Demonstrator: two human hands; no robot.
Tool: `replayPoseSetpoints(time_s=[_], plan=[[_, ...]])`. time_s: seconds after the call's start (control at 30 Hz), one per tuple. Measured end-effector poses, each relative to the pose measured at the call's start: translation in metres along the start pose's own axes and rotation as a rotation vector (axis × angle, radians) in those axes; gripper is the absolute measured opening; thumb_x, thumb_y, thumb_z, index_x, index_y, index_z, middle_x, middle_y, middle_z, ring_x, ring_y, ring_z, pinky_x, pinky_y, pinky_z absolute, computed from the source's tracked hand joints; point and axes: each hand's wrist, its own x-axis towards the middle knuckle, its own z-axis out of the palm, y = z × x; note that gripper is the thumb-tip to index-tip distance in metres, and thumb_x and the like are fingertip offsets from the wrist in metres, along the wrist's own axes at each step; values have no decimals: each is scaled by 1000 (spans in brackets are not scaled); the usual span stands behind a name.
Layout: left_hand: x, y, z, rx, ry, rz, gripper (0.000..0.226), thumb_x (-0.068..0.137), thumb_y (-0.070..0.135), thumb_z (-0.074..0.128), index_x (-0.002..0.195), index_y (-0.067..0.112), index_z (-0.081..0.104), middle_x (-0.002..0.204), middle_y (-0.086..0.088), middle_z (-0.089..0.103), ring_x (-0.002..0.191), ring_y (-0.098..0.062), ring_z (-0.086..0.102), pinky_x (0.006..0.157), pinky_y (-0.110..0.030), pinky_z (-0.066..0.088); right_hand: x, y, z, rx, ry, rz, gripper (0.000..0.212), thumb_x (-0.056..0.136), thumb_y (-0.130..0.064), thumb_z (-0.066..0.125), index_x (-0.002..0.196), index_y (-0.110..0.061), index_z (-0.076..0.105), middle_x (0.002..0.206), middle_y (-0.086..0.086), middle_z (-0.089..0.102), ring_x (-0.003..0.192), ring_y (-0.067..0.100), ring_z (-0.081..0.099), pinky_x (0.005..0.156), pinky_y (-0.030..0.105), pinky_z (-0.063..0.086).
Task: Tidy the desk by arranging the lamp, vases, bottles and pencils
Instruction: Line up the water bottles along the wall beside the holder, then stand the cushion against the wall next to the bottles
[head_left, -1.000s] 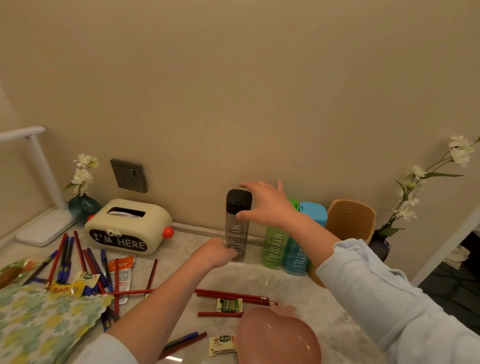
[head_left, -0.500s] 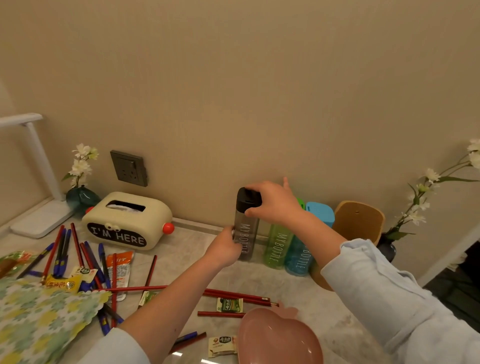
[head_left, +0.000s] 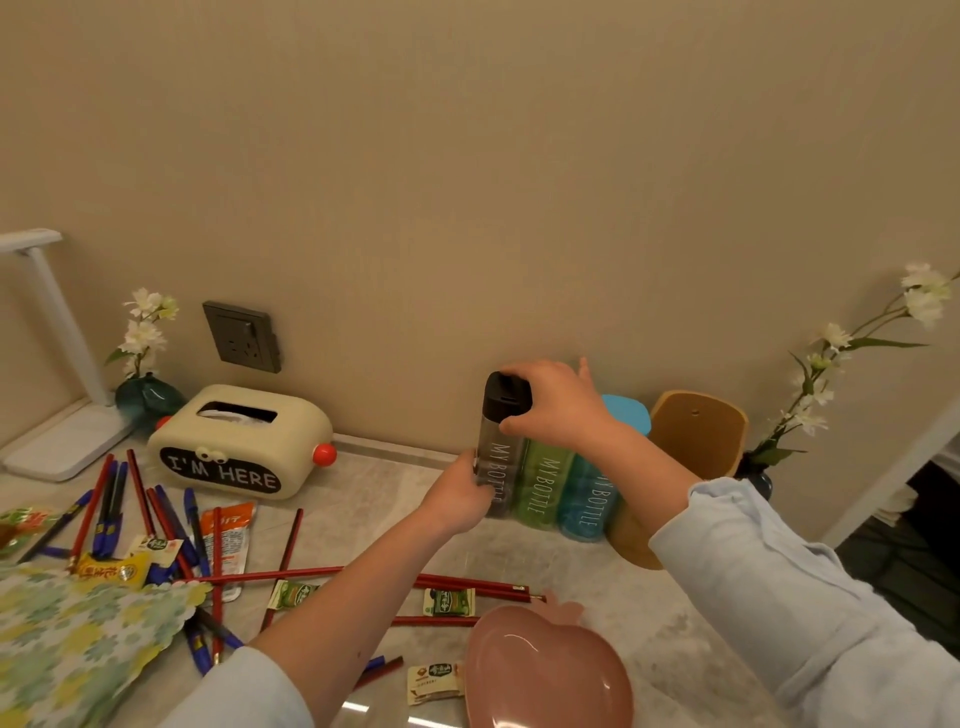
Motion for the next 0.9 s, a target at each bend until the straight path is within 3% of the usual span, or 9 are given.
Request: replayPoseSetpoints(time_s=[0.1, 0.2, 0.27, 0.37, 0.47, 0.63, 0.8, 0.9], plan=[[-4, -2, -3, 14, 8, -7, 48, 93, 10, 51, 139, 17, 38, 136, -7, 51, 122, -22, 49, 90, -31, 42, -3, -4, 2, 14, 31, -12, 65, 73, -43, 70, 134, -30, 50, 128, -2, 57, 125, 23, 46, 115, 62, 5], [-11, -6, -11, -1, 35, -17, 59, 93, 16, 54, 146, 14, 29, 145, -8, 43, 128, -22, 45, 93, -28, 40, -7, -14, 4, 103, 161, -76, 58, 79, -38, 68, 133, -28, 51, 135, -2, 54, 130, 21, 42, 118, 54, 10], [-19, -10, -21, -16, 77, -16, 58, 93, 17, 55, 146, 16, 31, 144, -5, 45, 126, -20, 47, 90, -25, 38, -11, -24, 8, 211, 256, -141, 48, 83, -31, 66, 129, -25, 56, 131, -2, 56, 127, 18, 45, 115, 44, 25], [-33, -19, -43, -39, 150, 11, 46, 92, 16, 56, 137, 17, 46, 132, -1, 56, 116, -14, 53, 91, -24, 40, -15, -46, 13, 331, 318, -190, 37, 85, -24, 64, 122, -24, 61, 124, -4, 60, 119, 13, 51, 98, 30, 42], [-51, -31, -69, -57, 222, 21, 37, 92, 10, 55, 128, 14, 56, 122, -2, 63, 109, -11, 57, 96, -28, 45, -18, -75, 21, 395, 284, -206, 32, 87, -23, 63, 118, -24, 64, 122, -6, 62, 114, 9, 54, 92, 26, 43], [-84, -58, -119, -63, 340, -3, 29, 92, 8, 54, 117, 19, 62, 112, 2, 65, 100, -5, 57, 83, -21, 42, -17, -127, 45, 486, 154, -227, 32, 89, -23, 62, 121, -22, 63, 120, -5, 63, 108, 5, 54, 90, 23, 43], [-127, -97, -178, -30, 484, -94, 29, 91, 14, 55, 118, 22, 62, 114, 8, 65, 105, -6, 58, 91, -25, 46, -19, -197, 83, 591, 7, -202, 33, 87, -24, 63, 119, -24, 64, 116, -5, 65, 105, 6, 57, 89, 27, 47], [-150, -120, -211, -4, 555, -147, 28, 93, 13, 53, 117, 23, 62, 116, 7, 64, 106, -8, 58, 89, -25, 47, -20, -236, 106, 614, -54, -212, 32, 86, -26, 63, 118, -24, 64, 117, -5, 67, 104, 6, 59, 90, 27, 48]])
